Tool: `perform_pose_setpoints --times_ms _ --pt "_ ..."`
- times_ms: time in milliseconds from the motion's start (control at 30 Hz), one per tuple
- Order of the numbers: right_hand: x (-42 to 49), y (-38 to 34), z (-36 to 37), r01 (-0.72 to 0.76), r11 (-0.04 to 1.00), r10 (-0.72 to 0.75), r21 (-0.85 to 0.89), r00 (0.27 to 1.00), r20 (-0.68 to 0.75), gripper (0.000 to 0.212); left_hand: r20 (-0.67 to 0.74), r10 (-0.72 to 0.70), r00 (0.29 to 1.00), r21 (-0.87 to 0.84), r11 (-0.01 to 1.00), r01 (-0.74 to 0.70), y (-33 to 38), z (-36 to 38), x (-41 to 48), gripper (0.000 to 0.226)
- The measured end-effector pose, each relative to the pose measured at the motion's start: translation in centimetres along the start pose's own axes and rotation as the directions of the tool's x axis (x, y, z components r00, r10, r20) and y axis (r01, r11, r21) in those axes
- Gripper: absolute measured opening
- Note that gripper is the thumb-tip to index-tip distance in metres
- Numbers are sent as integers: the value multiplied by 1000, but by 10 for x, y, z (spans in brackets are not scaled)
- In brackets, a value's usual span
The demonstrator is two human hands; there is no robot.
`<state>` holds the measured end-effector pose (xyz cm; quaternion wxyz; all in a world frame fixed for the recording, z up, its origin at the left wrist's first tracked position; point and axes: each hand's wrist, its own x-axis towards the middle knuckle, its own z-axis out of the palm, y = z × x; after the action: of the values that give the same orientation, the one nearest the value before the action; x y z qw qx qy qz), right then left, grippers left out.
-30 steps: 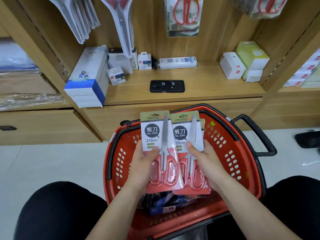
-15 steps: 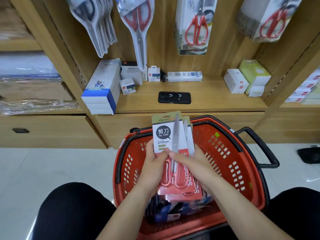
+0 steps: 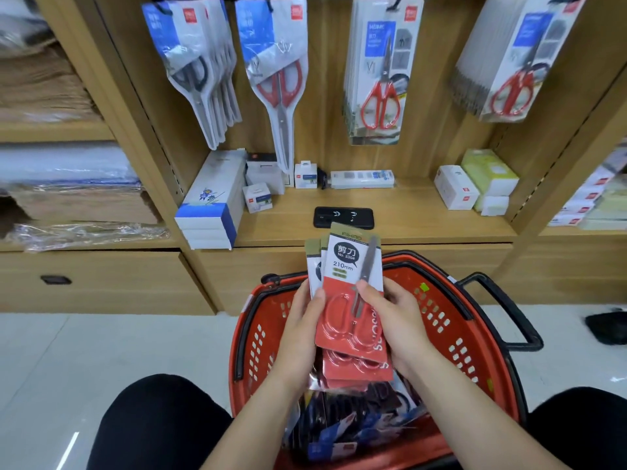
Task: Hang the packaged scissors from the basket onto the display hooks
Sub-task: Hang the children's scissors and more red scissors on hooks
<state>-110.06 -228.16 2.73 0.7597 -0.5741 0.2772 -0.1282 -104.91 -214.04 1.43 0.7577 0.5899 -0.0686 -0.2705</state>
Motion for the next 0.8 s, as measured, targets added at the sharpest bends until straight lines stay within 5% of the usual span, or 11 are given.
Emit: perform_pose_setpoints --times_ms 200,333,533,800 --pt "2 0 2 -6 995 20 100 989 -146 28 -82 -16 996 -4 1000 15 -4 1 2 46" --pt "-1 -2 -1 -42 985 61 165 992 -111 19 -36 -13 999 -14 1000 13 0 0 1 34" --pt "0 -2 -2 -49 986 63 161 994 -85 15 -50 -4 999 -25 1000 3 -3 -5 7 50" --pt "9 3 -8 -67 989 74 129 996 -57 25 -56 48 997 159 987 -38 -9 -10 14 31"
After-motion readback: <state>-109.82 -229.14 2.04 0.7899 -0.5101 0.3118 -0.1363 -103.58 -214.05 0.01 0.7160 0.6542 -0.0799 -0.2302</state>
